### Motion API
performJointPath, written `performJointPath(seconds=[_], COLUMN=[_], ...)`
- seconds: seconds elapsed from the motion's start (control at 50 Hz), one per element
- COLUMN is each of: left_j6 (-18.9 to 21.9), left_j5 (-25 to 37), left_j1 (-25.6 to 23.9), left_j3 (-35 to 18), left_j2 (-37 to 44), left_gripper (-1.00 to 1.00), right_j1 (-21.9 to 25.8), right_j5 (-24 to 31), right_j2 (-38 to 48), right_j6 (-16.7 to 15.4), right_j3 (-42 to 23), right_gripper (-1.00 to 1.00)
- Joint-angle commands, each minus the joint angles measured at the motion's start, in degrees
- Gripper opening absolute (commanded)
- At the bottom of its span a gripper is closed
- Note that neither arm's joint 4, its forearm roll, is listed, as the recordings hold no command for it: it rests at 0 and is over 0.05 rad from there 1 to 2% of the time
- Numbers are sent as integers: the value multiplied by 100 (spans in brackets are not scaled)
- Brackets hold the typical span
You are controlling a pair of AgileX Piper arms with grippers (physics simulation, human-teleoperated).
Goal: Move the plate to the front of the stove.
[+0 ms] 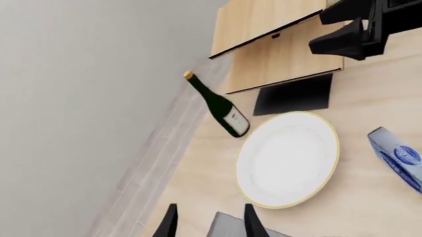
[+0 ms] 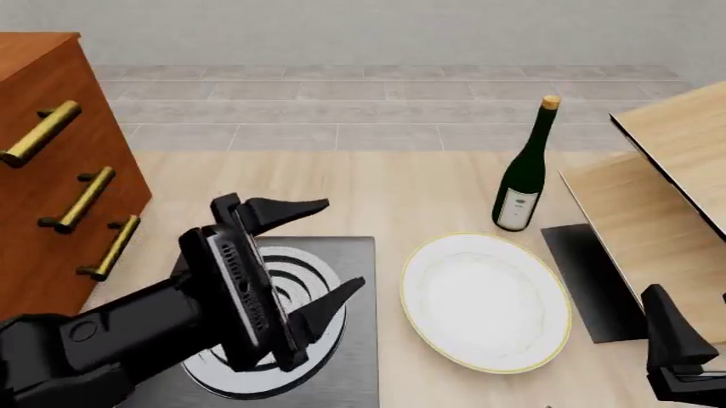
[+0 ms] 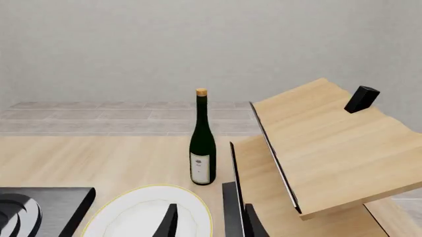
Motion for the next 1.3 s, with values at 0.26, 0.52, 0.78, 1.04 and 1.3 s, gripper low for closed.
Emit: performJointPath(seconds=[0.26,0.52,0.78,1.04,1.3], left_j6=[1287,1642,1885,2148,2241], left_j5=[-693,-586,-316,-177,-301], left_j1=[-301,-406,-569,-579,-653], left_j3=[-37,-472,-858,-1053,-1260], left_j2=[1445,2073,2575,2977,3436], left_gripper=[100,100,100,100,100], right_j1=[0,1,1,-1,-1], right_j5=[0,0,0,0,0], right_j2=[0,1,0,1,0], right_j6=[-2,1,-1,2,-2], right_j3=[0,0,0,0,0], right_gripper=[100,100,100,100,100])
